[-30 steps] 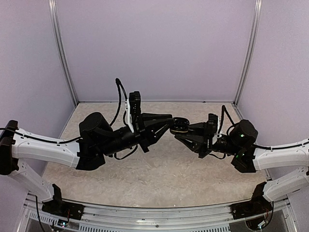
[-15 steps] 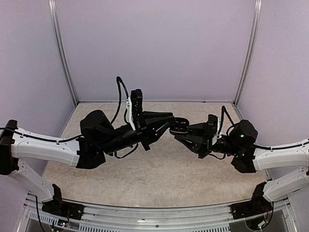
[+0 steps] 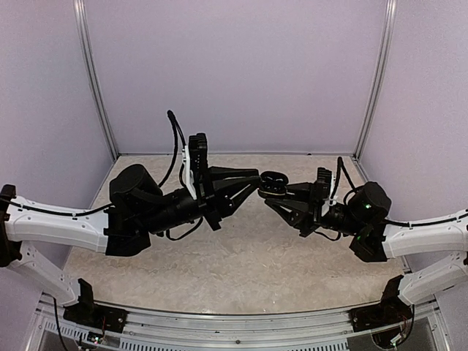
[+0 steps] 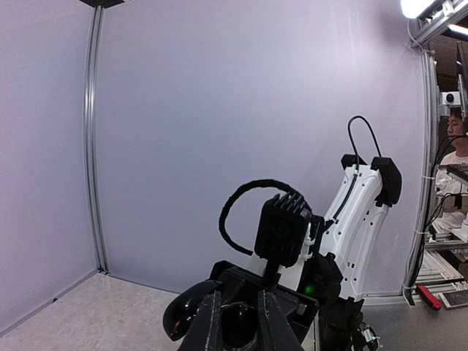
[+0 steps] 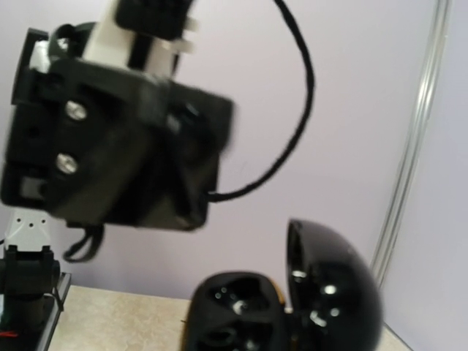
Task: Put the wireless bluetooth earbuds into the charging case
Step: Insert the left earbud into the left side groove of the charging case.
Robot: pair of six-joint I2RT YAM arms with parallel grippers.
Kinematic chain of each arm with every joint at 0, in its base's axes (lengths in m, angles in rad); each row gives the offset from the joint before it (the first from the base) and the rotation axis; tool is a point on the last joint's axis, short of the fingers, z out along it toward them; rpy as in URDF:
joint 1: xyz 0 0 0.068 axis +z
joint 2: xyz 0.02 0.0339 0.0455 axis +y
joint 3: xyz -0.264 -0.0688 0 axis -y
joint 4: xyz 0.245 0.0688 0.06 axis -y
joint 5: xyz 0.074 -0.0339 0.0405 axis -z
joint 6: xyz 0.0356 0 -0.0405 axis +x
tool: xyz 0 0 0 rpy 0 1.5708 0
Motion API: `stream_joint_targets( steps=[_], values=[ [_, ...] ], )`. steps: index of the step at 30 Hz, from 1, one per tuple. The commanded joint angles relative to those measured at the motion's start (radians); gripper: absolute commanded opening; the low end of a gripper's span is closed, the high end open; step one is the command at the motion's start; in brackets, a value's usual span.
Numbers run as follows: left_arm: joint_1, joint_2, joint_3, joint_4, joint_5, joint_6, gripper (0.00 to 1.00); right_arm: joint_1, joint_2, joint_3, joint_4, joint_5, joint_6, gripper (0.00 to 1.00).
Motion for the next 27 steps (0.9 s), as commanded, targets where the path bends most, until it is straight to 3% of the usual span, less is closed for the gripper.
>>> stream_joint_targets(
  steps=[1, 27],
  values=[
    [-0.01, -0.022, 0.012, -0.013, 0.007, 0.029, 0.11, 0.008, 0.016, 0.022, 0.038, 0.022, 0.051, 0.0],
    [0.005, 0.054, 0.012, 0.022, -0.08, -0.021, 0.11, 0.009, 0.011, 0.042, 0.063, -0.057, 0.036, 0.0]
  ],
)
